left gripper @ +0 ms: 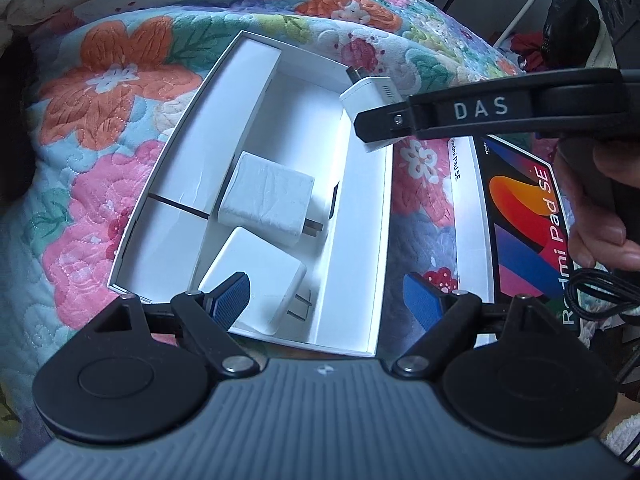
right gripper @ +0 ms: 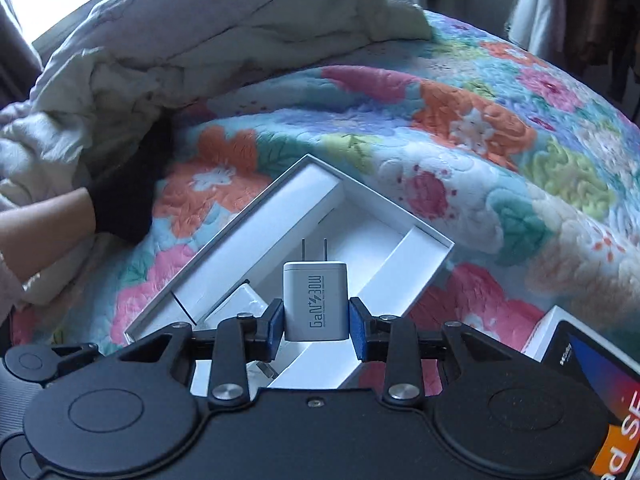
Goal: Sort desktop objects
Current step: 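Place the GaN charger into the white tray and release it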
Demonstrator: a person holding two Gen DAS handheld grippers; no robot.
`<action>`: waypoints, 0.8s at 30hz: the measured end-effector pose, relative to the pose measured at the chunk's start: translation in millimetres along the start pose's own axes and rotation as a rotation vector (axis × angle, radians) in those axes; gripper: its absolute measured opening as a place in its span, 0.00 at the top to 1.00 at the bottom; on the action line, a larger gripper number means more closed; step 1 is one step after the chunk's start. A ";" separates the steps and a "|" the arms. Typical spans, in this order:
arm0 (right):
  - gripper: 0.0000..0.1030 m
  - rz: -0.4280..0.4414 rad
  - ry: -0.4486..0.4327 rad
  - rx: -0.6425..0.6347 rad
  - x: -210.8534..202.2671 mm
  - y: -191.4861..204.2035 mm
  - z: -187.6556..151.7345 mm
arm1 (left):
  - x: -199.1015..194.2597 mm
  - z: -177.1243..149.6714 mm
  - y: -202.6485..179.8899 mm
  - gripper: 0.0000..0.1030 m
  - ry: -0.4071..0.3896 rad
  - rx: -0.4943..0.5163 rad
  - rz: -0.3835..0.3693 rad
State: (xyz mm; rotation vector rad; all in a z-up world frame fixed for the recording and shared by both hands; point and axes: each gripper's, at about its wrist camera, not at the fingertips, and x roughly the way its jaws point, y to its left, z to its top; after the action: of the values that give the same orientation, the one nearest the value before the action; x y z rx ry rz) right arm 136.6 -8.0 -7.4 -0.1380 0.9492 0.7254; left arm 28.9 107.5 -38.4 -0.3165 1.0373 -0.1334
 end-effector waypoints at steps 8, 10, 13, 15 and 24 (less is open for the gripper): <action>0.63 0.041 0.061 -0.030 31.3 3.8 5.3 | 4.1 0.0 6.6 0.19 0.010 0.003 0.022; 0.63 0.040 0.077 -0.029 37.9 1.9 4.8 | 5.0 0.5 10.3 0.19 0.009 -0.003 0.030; 0.63 0.045 0.098 -0.015 45.0 0.3 4.5 | 6.6 0.7 16.0 0.19 0.010 -0.011 0.044; 0.62 0.055 0.105 -0.012 48.3 0.8 4.5 | 7.2 0.8 18.6 0.19 0.009 -0.016 0.050; 0.62 0.027 0.102 -0.034 51.0 2.5 6.7 | 7.3 0.7 16.7 0.19 0.014 -0.018 0.045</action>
State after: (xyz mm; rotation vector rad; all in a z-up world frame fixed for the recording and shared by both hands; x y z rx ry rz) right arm 158.5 22.5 -42.7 -0.1934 1.0375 0.7651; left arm 32.5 121.6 -49.4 -0.3087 1.0588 -0.0854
